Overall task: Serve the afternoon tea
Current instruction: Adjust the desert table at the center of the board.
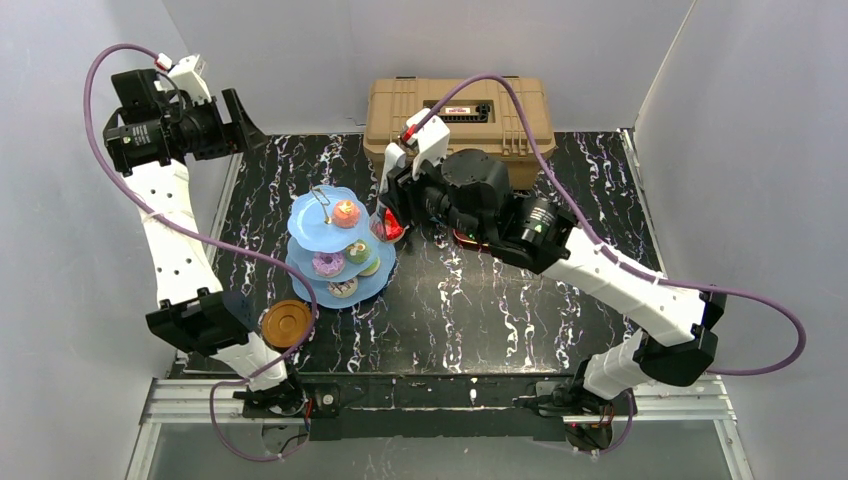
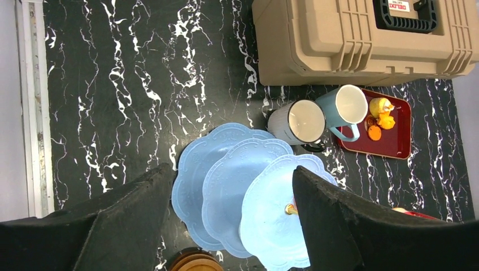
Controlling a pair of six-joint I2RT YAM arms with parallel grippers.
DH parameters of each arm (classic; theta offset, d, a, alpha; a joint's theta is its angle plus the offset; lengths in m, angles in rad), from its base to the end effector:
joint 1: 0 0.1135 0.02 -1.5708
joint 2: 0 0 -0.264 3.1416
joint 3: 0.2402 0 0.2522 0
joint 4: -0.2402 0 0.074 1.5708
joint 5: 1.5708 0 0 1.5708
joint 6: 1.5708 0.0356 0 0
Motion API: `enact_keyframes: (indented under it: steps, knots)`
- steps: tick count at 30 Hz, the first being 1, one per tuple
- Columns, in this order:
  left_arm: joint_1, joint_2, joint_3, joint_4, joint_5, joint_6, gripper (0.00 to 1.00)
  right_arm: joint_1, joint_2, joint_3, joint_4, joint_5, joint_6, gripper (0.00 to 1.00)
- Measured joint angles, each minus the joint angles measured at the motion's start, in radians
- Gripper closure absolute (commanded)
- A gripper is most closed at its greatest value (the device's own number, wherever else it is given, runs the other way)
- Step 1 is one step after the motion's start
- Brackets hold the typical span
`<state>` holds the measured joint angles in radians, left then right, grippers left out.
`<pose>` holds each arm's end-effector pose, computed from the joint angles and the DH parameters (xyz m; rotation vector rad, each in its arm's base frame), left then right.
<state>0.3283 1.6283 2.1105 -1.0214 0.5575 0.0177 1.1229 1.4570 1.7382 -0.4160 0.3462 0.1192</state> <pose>0.3031 0.0834 0.4903 0.0114 2.0416 -0.3715 0.1474 0.2789 0.4870 -0.5964 1.6324 0.6290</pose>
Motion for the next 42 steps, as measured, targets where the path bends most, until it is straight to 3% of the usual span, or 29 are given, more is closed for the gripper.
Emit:
enact_keyframes:
  steps: [8,15,18,23,30,36,42]
  knots:
    - [0.01,-0.006,-0.018,-0.025,0.126,0.065,0.25,0.04,0.011,-0.011,0.0,0.014,0.011,0.99]
    - [-0.006,-0.056,-0.109,-0.209,0.418,0.374,0.21,0.042,0.015,-0.015,-0.001,0.045,0.01,0.99]
    - [-0.067,-0.087,-0.141,-0.276,0.45,0.487,0.28,0.042,0.01,-0.03,0.001,0.063,0.009,0.99]
    - [-0.231,-0.177,-0.288,-0.213,0.357,0.457,0.38,0.042,-0.015,-0.078,0.0,0.084,0.009,0.99]
    - [-0.319,-0.298,-0.445,-0.013,0.077,0.246,0.39,0.042,-0.049,-0.121,0.0,0.111,0.009,0.99]
    - [-0.448,-0.356,-0.504,0.077,-0.109,0.107,0.45,0.042,-0.072,-0.146,0.016,0.124,0.009,0.99]
    - [-0.491,-0.355,-0.532,0.137,-0.283,0.029,0.49,0.042,-0.085,-0.166,0.022,0.13,0.009,0.99]
